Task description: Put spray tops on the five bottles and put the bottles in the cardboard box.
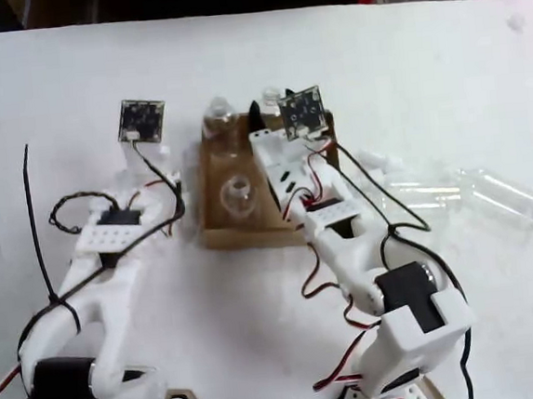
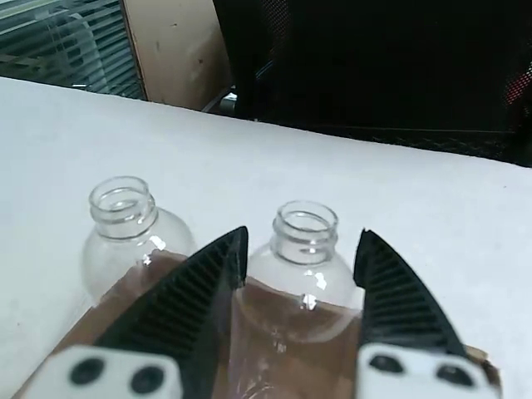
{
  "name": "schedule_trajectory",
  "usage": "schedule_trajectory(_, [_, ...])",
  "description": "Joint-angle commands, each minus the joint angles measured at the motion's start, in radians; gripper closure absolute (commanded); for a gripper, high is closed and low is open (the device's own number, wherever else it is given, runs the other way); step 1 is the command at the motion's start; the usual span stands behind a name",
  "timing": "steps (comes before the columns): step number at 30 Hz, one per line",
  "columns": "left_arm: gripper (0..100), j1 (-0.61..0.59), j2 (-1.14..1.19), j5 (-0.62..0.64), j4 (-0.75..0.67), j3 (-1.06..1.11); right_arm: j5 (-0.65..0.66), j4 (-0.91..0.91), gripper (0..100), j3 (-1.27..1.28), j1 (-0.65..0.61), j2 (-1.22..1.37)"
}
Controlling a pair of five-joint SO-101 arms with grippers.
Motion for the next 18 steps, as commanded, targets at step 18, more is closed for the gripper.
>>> schedule_trajectory(18, [98,0.01,-0.002,-0.014,-0.025,-0.006,-0.035,0.053,69.3,0.068,-0.015,-0.156])
